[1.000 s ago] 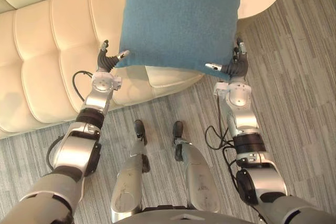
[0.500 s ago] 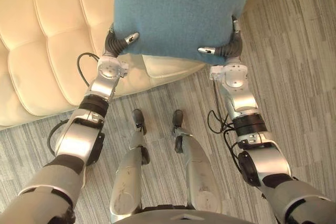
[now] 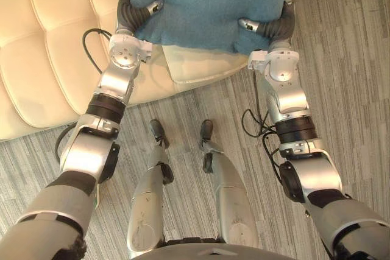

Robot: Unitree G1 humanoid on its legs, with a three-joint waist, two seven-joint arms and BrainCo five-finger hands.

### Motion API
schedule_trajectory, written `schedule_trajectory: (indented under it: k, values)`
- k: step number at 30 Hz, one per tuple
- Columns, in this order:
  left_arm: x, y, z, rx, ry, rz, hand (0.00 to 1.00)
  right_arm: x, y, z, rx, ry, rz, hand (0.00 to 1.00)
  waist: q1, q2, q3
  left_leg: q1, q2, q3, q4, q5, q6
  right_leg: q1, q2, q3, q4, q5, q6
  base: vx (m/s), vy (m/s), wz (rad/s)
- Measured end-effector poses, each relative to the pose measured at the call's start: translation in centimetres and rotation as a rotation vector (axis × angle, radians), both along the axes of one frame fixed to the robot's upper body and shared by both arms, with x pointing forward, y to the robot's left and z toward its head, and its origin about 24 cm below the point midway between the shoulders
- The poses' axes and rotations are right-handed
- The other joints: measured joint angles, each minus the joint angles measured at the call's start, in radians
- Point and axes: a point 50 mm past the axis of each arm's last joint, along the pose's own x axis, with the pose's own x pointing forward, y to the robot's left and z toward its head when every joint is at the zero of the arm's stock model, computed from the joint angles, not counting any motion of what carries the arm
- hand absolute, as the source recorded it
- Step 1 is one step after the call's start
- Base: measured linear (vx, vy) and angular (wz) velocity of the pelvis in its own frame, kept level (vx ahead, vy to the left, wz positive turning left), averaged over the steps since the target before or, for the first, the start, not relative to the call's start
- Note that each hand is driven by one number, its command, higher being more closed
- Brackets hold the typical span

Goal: Pick up cushions and gather them together orderly.

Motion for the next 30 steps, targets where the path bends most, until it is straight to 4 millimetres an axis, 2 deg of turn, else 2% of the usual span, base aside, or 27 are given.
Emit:
schedule_trajectory:
  k: [4,6,7,11,16,18,23,26,27,28,30]
  values:
    - [-0.5,-0.4,0.8,-0.017,-0.045,-0.03,1.0,-0.7,0.4,1.1,0.016,-0.054,0.03,1.0,0.002,0.007,0.004,0.001,0.006,0.005,0.035,-0.007,-0.004,0.012,0.001,0.009,0.0,0.0,0.0,0.05,-0.03,-0.05]
    - [-0.7,-0.6,0.9,-0.018,-0.059,-0.042,1.0,-0.8,0.5,1.0,0.017,-0.056,0.034,1.0,0.002,0.01,0.005,0.01,0.009,0.006,0.05,-0.012,-0.007,0.026,0.001,0.011,0.0,0.0,0.0,0.04,-0.028,-0.05]
    - [-1.0,-0.5,0.3,-0.02,-0.055,-0.047,1.0,-0.8,0.7,0.5,0.018,-0.041,0.043,1.0,0.002,0.01,0.006,0.029,0.012,0.007,0.059,-0.02,-0.009,0.047,0.003,0.014,-0.004,-0.002,-0.001,0.04,-0.034,-0.09]
    - [-1.7,-0.3,-3.1,-0.039,0.007,-0.068,1.0,-2.0,1.4,-2.4,0.041,-0.003,0.082,1.0,0.009,0.011,0.005,0.092,0.026,0.005,0.11,-0.073,-0.016,0.132,0.01,0.016,-0.005,-0.021,-0.001,0.04,-0.044,-0.04]
    - [-2.7,-0.5,-5.4,-0.07,0.041,-0.093,1.0,-3.4,1.7,-4.9,0.076,0.03,0.104,1.0,0.012,0.011,0.005,0.136,0.024,-0.013,0.117,-0.076,-0.014,0.188,0.003,-0.004,0.003,-0.038,0.001,0.05,-0.025,0.12]
    - [-3.8,-0.7,-7.4,-0.104,0.071,-0.111,1.0,-4.2,1.8,-7.2,0.108,0.086,0.106,1.0,0.011,0.011,0.005,0.199,0.014,-0.031,0.111,-0.08,-0.018,0.252,-0.004,-0.014,0.01,-0.057,0.008,0.07,-0.011,0.17]
    - [-6.4,0.1,-10.1,-0.143,0.089,-0.119,1.0,-5.0,2.5,-10.3,0.074,0.178,0.152,1.0,0.003,0.021,-0.003,0.272,0.001,-0.047,0.088,-0.09,-0.014,0.33,0.004,-0.012,-0.027,-0.067,0.014,0.02,-0.002,0.03]
    - [-8.7,0.5,-13.2,-0.165,0.149,-0.114,1.0,-6.0,2.4,-13.0,0.052,0.255,0.197,1.0,-0.006,0.027,-0.029,0.335,0.0,-0.054,0.019,-0.067,-0.005,0.411,0.028,-0.019,-0.124,-0.027,0.019,0.04,0.031,-0.03]
    - [-9.0,0.6,-13.6,-0.173,0.159,-0.114,1.0,-6.2,2.4,-13.4,0.052,0.265,0.2,1.0,-0.007,0.029,-0.041,0.336,0.0,-0.055,0.009,-0.062,0.0,0.415,0.031,-0.021,-0.136,-0.022,0.02,0.09,0.025,0.01]
    - [-10.4,0.5,-15.1,-0.218,0.194,-0.114,1.0,-7.4,2.1,-14.9,0.059,0.305,0.216,1.0,-0.008,0.031,-0.09,0.346,-0.002,-0.058,-0.029,-0.047,0.004,0.436,0.041,-0.026,-0.19,0.004,0.025,0.1,0.018,0.01]
    - [-11.6,0.6,-16.1,-0.256,0.218,-0.115,1.0,-8.5,2.1,-16.0,0.077,0.333,0.235,1.0,-0.008,0.031,-0.1,0.387,-0.007,-0.058,-0.055,-0.044,0.004,0.479,0.049,-0.027,-0.22,0.011,0.029,0.12,0.021,0.01]
